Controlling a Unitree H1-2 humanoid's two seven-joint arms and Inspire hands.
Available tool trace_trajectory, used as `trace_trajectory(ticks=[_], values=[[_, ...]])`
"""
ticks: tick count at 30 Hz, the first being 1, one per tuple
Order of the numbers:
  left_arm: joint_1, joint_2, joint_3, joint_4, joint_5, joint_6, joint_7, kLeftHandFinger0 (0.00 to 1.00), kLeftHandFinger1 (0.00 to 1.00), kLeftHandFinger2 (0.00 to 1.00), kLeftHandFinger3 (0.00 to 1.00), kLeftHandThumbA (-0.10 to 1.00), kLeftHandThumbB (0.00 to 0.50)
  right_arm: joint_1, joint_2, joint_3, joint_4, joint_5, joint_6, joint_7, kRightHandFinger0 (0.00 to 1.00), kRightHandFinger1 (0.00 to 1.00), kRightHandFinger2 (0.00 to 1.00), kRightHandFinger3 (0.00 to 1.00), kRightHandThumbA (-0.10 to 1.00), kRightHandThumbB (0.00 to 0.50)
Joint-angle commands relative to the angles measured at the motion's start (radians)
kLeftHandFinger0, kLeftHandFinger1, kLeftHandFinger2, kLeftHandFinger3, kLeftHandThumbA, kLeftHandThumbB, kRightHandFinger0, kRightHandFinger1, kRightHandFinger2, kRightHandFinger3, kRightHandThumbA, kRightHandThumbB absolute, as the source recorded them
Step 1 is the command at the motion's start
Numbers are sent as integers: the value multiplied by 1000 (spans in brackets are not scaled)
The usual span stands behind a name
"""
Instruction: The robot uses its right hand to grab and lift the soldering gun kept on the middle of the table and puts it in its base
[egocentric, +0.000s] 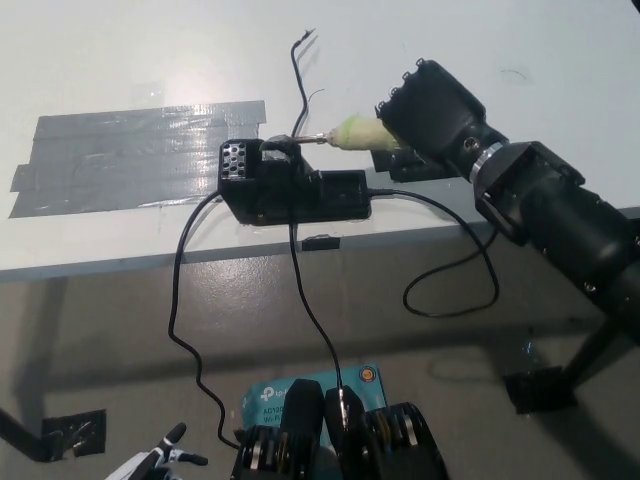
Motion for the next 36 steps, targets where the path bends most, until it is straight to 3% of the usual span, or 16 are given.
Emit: trace_trajectory(ticks=[1, 5, 8, 11, 13, 14, 16, 17, 18, 23, 25, 26, 29, 31, 32, 36], values=[[10, 19, 3, -20, -1, -3, -6, 0, 15, 326, 647, 1000, 500, -63, -11, -47, -18, 34, -8, -90, 0, 0, 340, 56, -100, 153], [8, 22, -1, -13, 5, -12, -6, 0, 15, 328, 659, 1000, 500, -73, -18, -42, -15, 15, -18, -91, 0, 0, 214, 132, -100, 117], [13, 22, -3, -18, 10, -15, -2, 0, 20, 330, 653, 1000, 500, -55, -21, -47, -31, 20, -12, -78, 0, 0, 77, 142, -100, 175], [16, 20, 1, -22, 3, -6, -5, 0, 11, 311, 647, 1000, 500, -40, -30, -45, -52, 26, -22, -41, 0, 0, 102, 259, -100, 189], [17, 20, 1, -21, 4, -6, -3, 0, 5, 314, 642, 1000, 500, -34, -35, -31, -50, 11, -24, -40, 0, 0, 140, 215, -100, 192], [15, 19, 2, -23, 0, -1, -6, 0, 12, 318, 654, 1000, 500, -27, -33, -38, -54, 25, -27, -30, 0, 0, 162, 177, -100, 144], [14, 19, 2, -22, -2, -6, -9, 0, 40, 333, 672, 1000, 500, -29, -35, -35, -59, 21, -28, -16, 0, 0, 52, 228, -100, 104], [11, 21, 2, -16, -4, -10, -13, 0, 73, 352, 672, 1000, 500, -31, -34, -29, -58, 15, -30, -10, 0, 0, 57, 254, -100, 83], [9, 20, 2, -8, -5, -16, -14, 0, 74, 343, 677, 1000, 500, -28, -33, -29, -46, 11, -35, -61, 0, 0, 0, 189, -100, 129], [8, 19, 3, -8, -7, -13, -14, 0, 68, 325, 670, 1000, 500, -22, -33, -19, -52, -12, -11, -52, 0, 0, 41, 90, -100, 170], [7, 19, 2, -9, -8, -7, -16, 0, 46, 307, 665, 1000, 500, -15, -33, -11, -76, -26, 11, 23, 0, 0, 170, 145, -100, 126], [4, 19, 1, -1, -6, -15, -16, 0, 37, 305, 652, 1000, 500, -13, -30, -5, -71, -30, 7, 25, 0, 0, 234, 250, -100, 180], [5, 18, 1, -3, -6, -9, -15, 0, 25, 306, 647, 1000, 500, -2, -28, -9, -73, -15, 1, 30, 0, 0, 249, 246, -100, 209], [2, 18, 0, 5, -2, -18, -13, 0, 27, 309, 650, 1000, 500, 5, -28, -9, -85, -12, -3, 45, 0, 0, 276, 362, -100, 218], [3, 17, 2, 5, -4, -18, -11, 0, 35, 310, 654, 1000, 500, 9, -27, -9, -82, -14, -5, 21, 0, 0, 254, 320, -100, 220], [-7, 19, -2, 5, -4, -21, -19, 0, 30, 318, 647, 1000, 500, 8, -28, -19, -89, 2, -14, 61, 0, 0, 276, 478, -100, 196]])
